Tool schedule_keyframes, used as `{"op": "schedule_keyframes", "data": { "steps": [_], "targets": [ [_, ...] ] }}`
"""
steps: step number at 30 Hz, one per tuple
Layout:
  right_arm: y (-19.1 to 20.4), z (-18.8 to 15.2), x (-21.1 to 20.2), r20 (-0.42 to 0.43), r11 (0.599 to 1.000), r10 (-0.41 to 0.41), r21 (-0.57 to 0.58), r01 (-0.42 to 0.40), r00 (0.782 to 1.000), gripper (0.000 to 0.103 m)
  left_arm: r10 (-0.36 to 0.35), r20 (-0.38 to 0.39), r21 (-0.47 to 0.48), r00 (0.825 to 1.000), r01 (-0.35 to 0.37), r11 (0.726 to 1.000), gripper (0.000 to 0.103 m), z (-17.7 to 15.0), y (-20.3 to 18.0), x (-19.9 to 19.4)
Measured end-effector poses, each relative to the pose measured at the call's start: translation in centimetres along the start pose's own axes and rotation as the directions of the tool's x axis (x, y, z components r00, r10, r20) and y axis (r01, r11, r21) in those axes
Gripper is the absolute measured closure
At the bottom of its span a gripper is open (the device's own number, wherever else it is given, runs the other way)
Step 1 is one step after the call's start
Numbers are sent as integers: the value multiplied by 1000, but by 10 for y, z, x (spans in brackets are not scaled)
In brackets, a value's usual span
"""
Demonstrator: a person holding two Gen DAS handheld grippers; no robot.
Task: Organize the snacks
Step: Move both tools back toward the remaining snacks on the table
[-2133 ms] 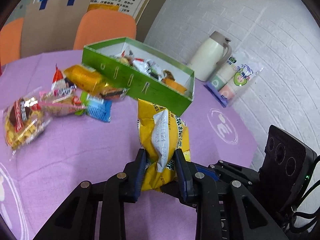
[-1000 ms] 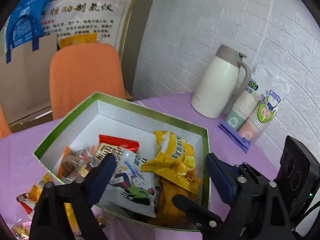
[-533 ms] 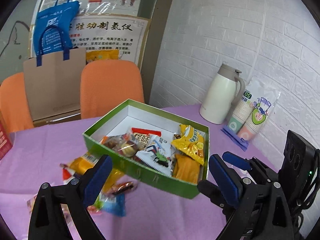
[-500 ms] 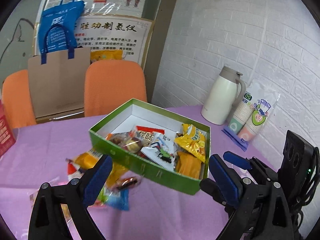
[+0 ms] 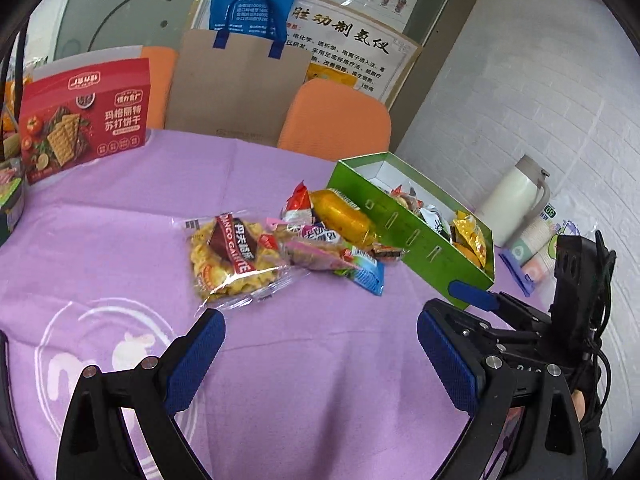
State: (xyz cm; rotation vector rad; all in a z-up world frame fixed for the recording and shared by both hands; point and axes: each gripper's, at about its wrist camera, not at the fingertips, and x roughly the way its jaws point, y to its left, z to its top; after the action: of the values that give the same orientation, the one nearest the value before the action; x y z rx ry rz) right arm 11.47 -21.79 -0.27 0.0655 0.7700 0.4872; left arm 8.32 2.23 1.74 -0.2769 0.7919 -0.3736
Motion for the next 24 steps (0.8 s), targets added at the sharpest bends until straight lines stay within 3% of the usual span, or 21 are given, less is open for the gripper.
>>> {"op": "schedule_keyframes", "data": {
  "steps": [19, 21, 24],
  "targets": [
    [8, 29, 86, -111, 973, -58, -227, 32, 992, 29, -35, -6, 12, 999, 35, 999, 5, -7, 24, 12],
    [9, 25, 87, -154, 982, -19, -189, -10, 988, 31, -36, -12, 6, 999, 36, 999, 6, -6, 26, 14],
    [17, 18, 69, -173, 967, 164, -165, -193, 971, 35, -54, -26, 4, 998, 55, 999, 8, -6, 26, 19]
  ]
}}
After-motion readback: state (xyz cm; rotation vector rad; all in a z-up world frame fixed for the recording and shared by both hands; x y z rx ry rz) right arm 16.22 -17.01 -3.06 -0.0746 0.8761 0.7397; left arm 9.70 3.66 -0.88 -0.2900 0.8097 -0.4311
